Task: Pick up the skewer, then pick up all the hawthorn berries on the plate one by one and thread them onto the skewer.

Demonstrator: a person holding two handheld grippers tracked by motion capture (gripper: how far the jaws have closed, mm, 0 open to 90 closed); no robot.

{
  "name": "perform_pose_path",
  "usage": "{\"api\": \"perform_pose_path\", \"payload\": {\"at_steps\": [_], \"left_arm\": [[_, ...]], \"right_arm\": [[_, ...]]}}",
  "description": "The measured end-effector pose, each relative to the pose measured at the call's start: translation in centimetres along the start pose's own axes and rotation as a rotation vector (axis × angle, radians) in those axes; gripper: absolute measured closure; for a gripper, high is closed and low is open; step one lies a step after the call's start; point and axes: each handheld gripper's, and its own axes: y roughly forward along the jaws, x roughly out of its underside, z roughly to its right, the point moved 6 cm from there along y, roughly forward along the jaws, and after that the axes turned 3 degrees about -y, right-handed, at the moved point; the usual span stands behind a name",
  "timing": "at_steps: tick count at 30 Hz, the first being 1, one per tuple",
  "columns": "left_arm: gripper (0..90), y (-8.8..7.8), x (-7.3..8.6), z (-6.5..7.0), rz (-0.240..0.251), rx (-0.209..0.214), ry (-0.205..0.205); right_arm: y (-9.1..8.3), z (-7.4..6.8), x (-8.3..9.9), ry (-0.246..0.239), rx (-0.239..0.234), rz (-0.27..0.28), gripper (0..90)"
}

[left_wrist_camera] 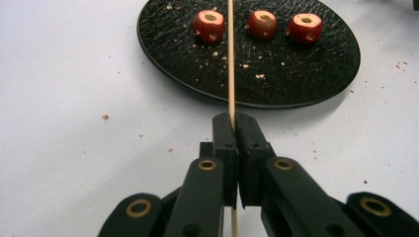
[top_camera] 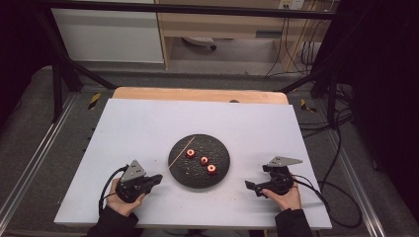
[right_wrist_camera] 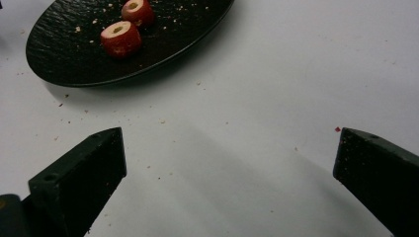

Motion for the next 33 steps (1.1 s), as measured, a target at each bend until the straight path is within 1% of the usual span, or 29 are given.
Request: {"api": "perform_pose_path", "payload": {"at_steps": [1, 3, 6, 7, 8, 9, 10, 12, 14, 15, 16, 17, 19, 21, 23, 24, 26, 30, 32, 33], "left_arm": [[87.9, 0.0, 0.0, 0.0, 0.003, 0.000, 0.001], [87.9, -0.1, 0.0, 0.1, 0.009, 0.000, 0.001], [87.9, -0.1, 0.0, 0.1, 0.012, 0.004, 0.002], [87.9, 0.0, 0.0, 0.2, 0.011, 0.008, 0.006], [87.9, 0.0, 0.0, 0.2, 0.010, 0.008, 0.009], [87.9, 0.0, 0.0, 0.3, 0.010, 0.006, 0.010], [87.9, 0.0, 0.0, 0.3, 0.010, 0.010, 0.011], [87.9, -0.1, 0.0, 0.4, 0.013, 0.009, 0.011], [87.9, -0.1, 0.1, 0.3, 0.012, 0.010, 0.009], [87.9, -0.1, 0.1, 0.3, 0.013, 0.011, 0.006], [87.9, -0.1, 0.1, 0.3, 0.011, 0.014, 0.004], [87.9, 0.0, 0.1, 0.3, 0.010, 0.013, 0.004], [87.9, 0.0, 0.1, 0.3, 0.009, 0.012, 0.005], [87.9, 0.0, 0.1, 0.4, 0.010, 0.013, 0.009], [87.9, -0.1, 0.0, 0.4, 0.016, 0.015, 0.011], [87.9, -0.1, 0.0, 0.4, 0.016, 0.016, 0.010], [87.9, -0.1, 0.0, 0.4, 0.015, 0.017, 0.010], [87.9, 0.0, 0.0, 0.4, 0.013, 0.014, 0.014], [87.9, -0.1, 0.0, 0.4, 0.015, 0.015, 0.012], [87.9, -0.1, 0.0, 0.4, 0.015, 0.014, 0.013]], "right_arm": [[0.0, -0.2, -0.1, 0.005, -0.001, -0.006, 0.5], [0.2, -0.3, -0.3, -0.006, 0.004, -0.003, 0.5], [0.4, -0.7, -0.6, 0.005, -0.002, -0.003, 0.5], [0.5, -0.7, -0.6, -0.001, -0.001, -0.006, 0.5], [0.5, -0.9, -0.7, 0.004, -0.002, -0.016, 0.5], [0.6, -0.8, -0.7, -0.008, 0.008, -0.025, 0.5], [0.7, -1.0, -0.9, -0.005, 0.013, -0.033, 0.5], [0.8, -1.1, -1.0, -0.009, 0.014, -0.037, 0.5], [1.0, -1.4, -1.6, -0.013, 0.013, -0.041, 0.5], [1.0, -1.4, -1.6, -0.013, 0.013, -0.041, 0.5], [1.1, -1.6, -2.1, -0.020, 0.016, -0.052, 0.5], [1.1, -1.6, -2.1, -0.020, 0.016, -0.052, 0.5], [1.5, -2.1, -3.0, -0.033, 0.011, -0.056, 0.6], [1.7, -2.3, -3.3, -0.038, 0.009, -0.059, 0.6], [1.9, -2.7, -4.0, -0.050, 0.015, -0.077, 0.9], [2.2, -3.2, -4.7, -0.065, 0.014, -0.091, 1.1], [2.3, -3.4, -5.0, -0.072, 0.008, -0.094, 1.3], [2.8, -4.2, -6.4, -0.098, 0.008, -0.108, 2.3], [3.1, -4.6, -7.0, -0.101, 0.004, -0.116, 2.7], [3.3, -4.8, -7.6, -0.115, 0.002, -0.128, 3.9]]}}
